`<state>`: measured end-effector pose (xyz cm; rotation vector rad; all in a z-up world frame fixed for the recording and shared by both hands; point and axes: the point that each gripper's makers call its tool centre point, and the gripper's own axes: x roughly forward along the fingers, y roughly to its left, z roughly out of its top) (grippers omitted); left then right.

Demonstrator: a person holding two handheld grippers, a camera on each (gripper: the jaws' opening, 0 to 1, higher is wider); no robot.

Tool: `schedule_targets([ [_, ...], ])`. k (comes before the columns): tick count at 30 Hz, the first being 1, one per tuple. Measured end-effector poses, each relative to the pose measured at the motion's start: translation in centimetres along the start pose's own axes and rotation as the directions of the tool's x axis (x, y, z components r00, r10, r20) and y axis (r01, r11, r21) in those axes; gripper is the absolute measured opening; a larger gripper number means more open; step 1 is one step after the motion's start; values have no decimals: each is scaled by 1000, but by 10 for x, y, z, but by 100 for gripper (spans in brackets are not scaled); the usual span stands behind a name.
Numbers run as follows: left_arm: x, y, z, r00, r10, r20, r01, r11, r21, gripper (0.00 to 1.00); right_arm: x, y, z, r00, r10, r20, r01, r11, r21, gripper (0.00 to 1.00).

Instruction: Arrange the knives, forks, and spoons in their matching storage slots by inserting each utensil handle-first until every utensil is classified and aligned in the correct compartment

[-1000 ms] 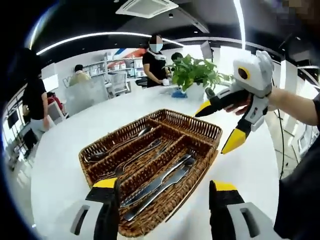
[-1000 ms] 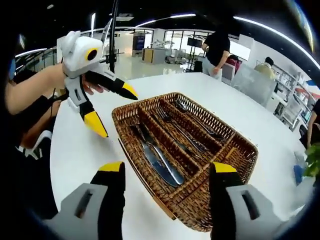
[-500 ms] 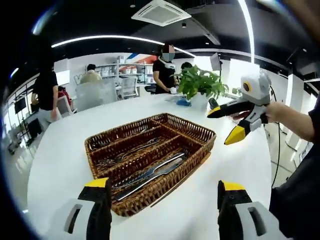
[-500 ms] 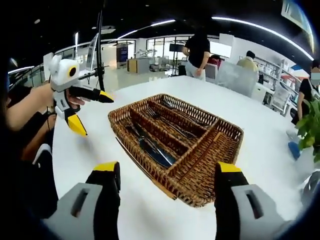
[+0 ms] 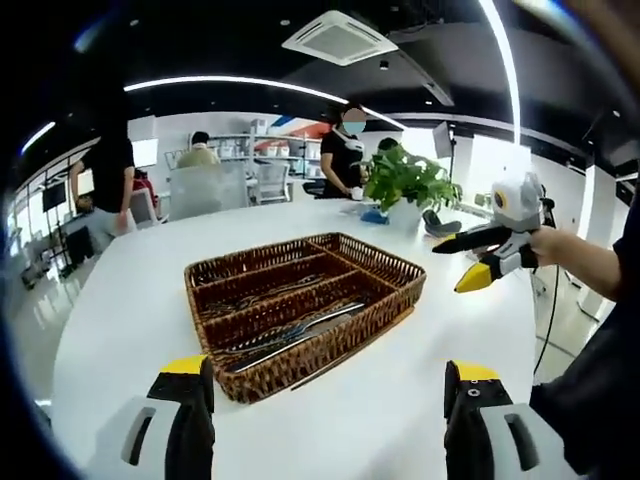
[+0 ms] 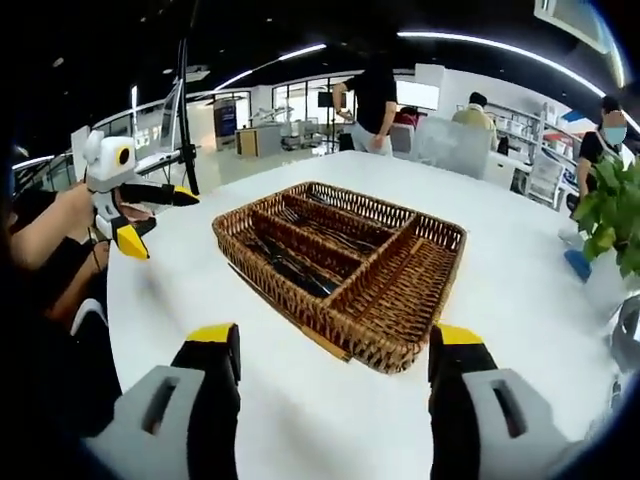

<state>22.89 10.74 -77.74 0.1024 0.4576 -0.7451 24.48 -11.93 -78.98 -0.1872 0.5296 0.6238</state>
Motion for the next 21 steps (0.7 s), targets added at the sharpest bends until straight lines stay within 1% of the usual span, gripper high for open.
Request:
schedule_targets([
  [4,-2,1,-5,1000,8,-13,-9,1000,-5,100,1,3,-10,1000,-1,-15,1,1000,2,76],
  [7,-4,1,-3,1000,14,8,-14,1000,-6,100,1,5,-12,1000,1,-10,-1,1000,13,71],
  [9,-5,1,-3,1000,17,17,-16,1000,-7,100,4,7,-16,1000,9,-16,-8,1000,22,70],
  [10,-5,0,-4,1000,17,15,-17,1000,-5,100,7,11,-20,999,21,-27,-20,999,25,68],
  [12,-6,1,-6,1000,23,11,-23,1000,-2,100,10,13,-24,999,24,-30,-23,1000,21,64],
  [15,-8,0,-8,1000,22,12,-22,1000,-1,100,16,19,-29,998,49,-46,-47,998,36,62],
  [18,-9,0,-8,1000,23,20,-23,1000,4,100,23,22,-31,997,62,-55,-61,998,31,60],
  [21,-9,1,-10,1000,27,15,-27,1000,7,100,29,25,-32,995,81,-67,-78,996,36,58],
])
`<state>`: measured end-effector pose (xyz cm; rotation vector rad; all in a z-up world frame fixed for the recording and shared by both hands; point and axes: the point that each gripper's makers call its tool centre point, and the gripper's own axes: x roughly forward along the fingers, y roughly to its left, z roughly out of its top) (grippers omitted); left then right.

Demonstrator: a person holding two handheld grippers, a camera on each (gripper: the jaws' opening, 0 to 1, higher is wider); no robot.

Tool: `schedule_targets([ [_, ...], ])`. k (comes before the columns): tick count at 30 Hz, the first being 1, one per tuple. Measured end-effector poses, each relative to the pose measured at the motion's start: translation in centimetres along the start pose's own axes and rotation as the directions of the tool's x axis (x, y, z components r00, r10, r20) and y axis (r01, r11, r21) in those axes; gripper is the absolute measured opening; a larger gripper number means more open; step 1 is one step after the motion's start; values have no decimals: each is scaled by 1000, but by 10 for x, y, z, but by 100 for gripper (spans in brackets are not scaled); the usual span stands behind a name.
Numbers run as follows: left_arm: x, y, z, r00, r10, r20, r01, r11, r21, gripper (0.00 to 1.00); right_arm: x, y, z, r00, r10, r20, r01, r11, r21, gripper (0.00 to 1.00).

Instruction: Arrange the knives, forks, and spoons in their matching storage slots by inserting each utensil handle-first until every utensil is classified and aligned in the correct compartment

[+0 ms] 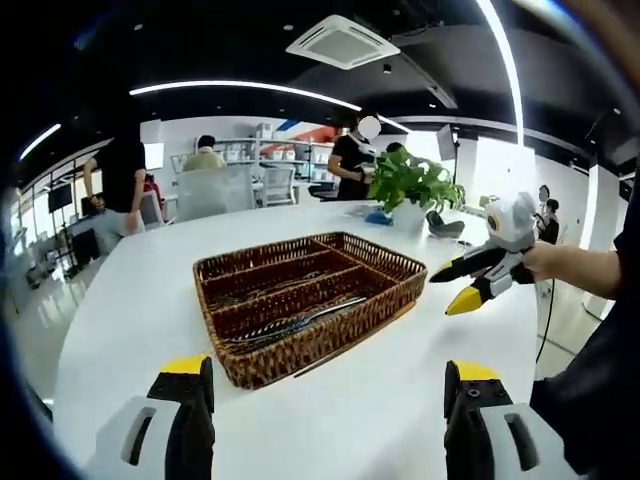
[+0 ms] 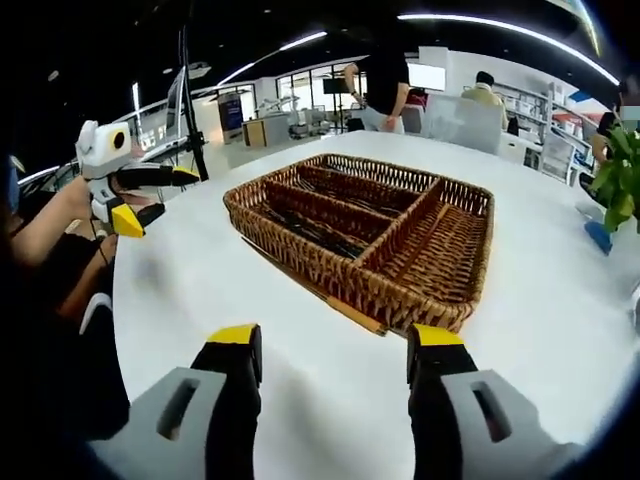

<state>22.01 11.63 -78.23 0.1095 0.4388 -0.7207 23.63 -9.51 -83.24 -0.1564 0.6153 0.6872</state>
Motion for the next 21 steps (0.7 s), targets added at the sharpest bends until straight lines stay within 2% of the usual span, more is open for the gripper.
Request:
schedule_targets([
  [12,-2,-5,-9,1000,-8,-14,8,1000,-3,98,27,-5,-10,999,21,-31,-20,999,50,54],
  [13,-3,-6,-10,1000,-10,-16,9,1000,-4,98,28,-5,-14,999,20,-50,-17,998,56,53],
  [21,-4,-9,-14,999,-20,-29,20,1000,7,96,24,2,-18,997,59,-53,-58,998,27,45],
])
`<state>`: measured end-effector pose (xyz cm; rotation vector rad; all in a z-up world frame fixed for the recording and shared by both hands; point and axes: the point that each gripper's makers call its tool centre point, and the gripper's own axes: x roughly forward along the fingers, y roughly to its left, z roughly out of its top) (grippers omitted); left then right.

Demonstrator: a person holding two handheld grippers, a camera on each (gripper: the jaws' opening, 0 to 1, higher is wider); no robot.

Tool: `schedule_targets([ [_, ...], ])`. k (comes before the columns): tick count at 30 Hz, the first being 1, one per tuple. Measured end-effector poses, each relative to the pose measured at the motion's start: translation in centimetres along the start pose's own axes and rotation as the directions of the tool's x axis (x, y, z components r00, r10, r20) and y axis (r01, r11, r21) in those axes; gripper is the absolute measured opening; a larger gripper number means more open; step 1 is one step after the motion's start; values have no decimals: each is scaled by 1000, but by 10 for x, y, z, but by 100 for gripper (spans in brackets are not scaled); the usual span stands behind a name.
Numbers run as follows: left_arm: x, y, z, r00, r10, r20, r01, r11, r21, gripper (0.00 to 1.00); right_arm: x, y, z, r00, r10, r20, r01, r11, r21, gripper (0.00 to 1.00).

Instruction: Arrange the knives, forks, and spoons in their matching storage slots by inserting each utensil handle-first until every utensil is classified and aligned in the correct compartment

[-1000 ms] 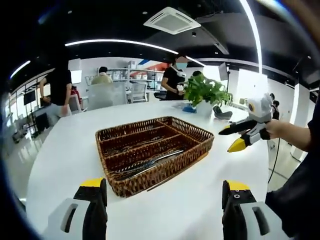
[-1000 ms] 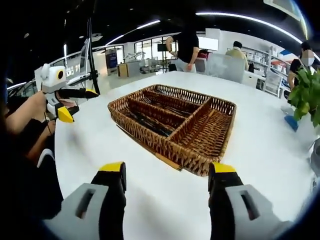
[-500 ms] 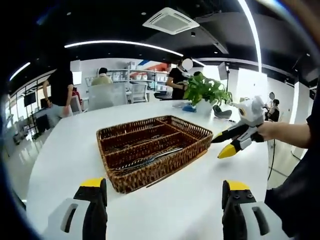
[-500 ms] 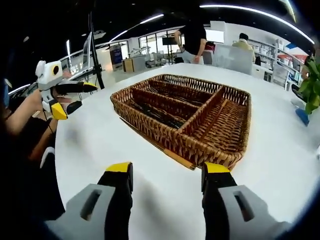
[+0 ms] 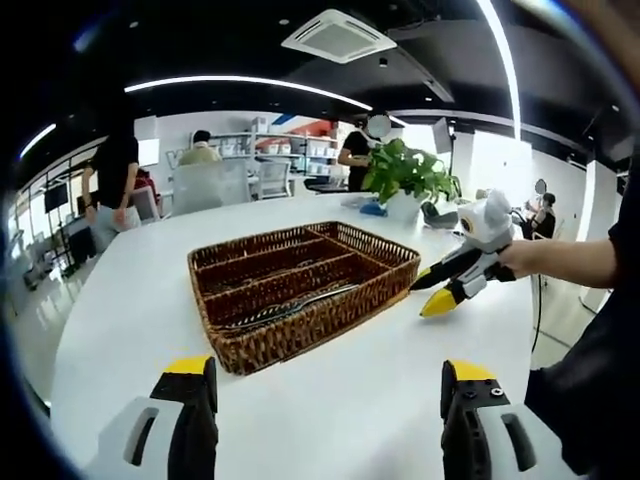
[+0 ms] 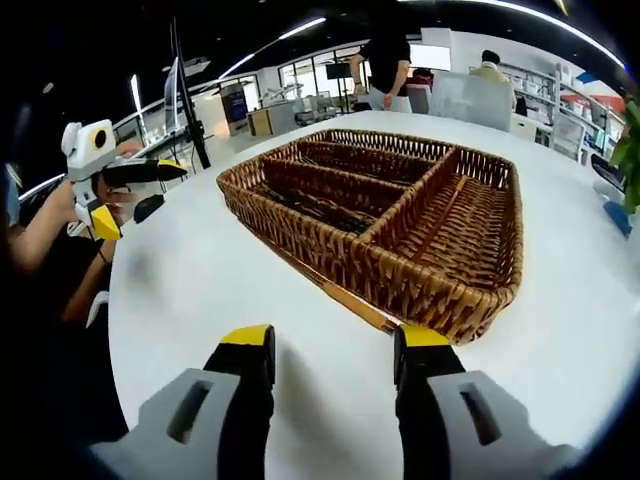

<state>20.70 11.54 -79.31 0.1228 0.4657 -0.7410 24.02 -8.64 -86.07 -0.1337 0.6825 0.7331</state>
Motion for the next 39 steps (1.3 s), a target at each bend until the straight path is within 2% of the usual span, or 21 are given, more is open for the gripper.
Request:
schedule_targets([
  [3,0,-2,-2,1000,-6,-8,6,1000,4,94,-3,12,4,998,59,12,-59,998,-20,33],
  [4,0,-2,-3,1000,-9,-10,9,1000,6,93,-4,12,5,998,56,13,-55,998,-23,31],
  [9,-1,-4,-4,1000,-14,-15,14,1000,8,93,1,6,10,999,34,24,-32,997,-72,40],
  [13,-3,-7,-2,1000,-15,-11,15,1000,12,93,10,4,8,998,56,8,-55,997,-48,44],
  [21,-4,-8,-5,1000,-21,-22,22,1000,19,92,9,17,7,996,94,-9,-95,991,-98,32],
  [31,-4,-10,-6,999,-36,-34,37,999,31,90,11,31,10,983,169,-75,-181,960,-214,19],
  [34,-4,-10,-6,998,-38,-42,39,998,39,89,14,30,13,982,160,-102,-183,943,-279,19],
  [36,-5,-10,-6,998,-38,-45,40,998,42,89,14,26,20,986,135,-100,-162,922,-352,20],
  [39,-6,-11,-6,998,-39,-46,41,998,45,88,17,23,22,985,126,-117,-160,922,-353,21],
])
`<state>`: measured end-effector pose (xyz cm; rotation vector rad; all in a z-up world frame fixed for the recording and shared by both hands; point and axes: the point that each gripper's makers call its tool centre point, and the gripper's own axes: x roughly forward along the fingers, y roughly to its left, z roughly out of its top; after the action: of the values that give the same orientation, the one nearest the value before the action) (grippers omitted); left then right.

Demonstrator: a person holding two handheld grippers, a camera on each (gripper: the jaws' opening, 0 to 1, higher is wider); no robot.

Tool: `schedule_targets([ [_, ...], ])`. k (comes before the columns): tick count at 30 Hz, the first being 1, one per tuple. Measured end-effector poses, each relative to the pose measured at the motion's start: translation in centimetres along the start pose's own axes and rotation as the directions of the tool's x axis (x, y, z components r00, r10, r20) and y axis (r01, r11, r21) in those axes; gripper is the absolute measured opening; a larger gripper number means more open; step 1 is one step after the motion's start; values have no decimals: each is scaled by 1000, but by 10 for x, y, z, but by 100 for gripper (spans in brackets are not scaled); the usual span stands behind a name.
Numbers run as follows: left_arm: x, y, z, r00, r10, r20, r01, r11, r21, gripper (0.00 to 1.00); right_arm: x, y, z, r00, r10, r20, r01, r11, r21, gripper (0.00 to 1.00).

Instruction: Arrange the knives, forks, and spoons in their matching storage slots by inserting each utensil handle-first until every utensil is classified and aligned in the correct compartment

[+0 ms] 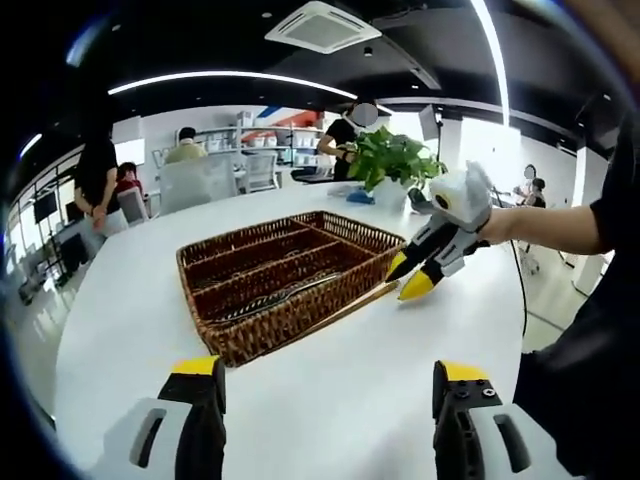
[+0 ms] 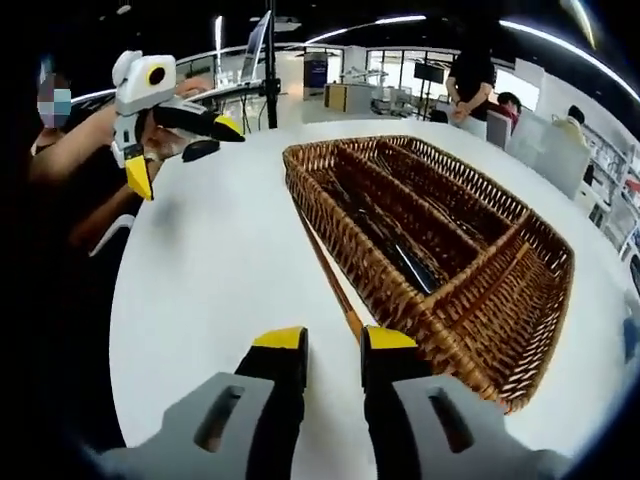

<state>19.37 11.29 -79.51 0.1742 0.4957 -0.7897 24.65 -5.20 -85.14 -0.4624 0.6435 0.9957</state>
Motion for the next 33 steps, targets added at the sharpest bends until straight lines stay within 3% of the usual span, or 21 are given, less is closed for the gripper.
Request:
schedule_targets([
  [3,-1,-1,0,1000,-1,-2,1,1000,4,88,5,-3,-3,999,16,-29,-17,1000,-11,21],
  [10,-2,-5,-3,1000,-13,-11,13,1000,12,86,11,0,-9,997,59,-52,-58,998,7,8],
  [13,-1,-7,-4,1000,-21,-18,21,1000,14,85,11,0,-10,996,56,-68,-59,998,-32,9],
  [15,0,-7,-6,999,-24,-25,24,1000,15,85,9,-6,0,999,20,-31,-23,996,-92,10],
  [18,1,-9,-7,999,-30,-32,31,999,19,84,8,-9,2,999,24,-41,-26,998,-62,11],
  [22,3,-12,-6,999,-39,-32,40,999,26,84,12,-11,-5,997,28,-74,-33,997,-68,13],
  [26,4,-14,-6,998,-45,-35,46,998,31,84,15,-6,-13,993,62,-102,-64,998,-15,18],
  [33,6,-14,-5,997,-56,-49,58,997,43,84,13,8,-11,989,109,-100,-112,993,-27,5],
])
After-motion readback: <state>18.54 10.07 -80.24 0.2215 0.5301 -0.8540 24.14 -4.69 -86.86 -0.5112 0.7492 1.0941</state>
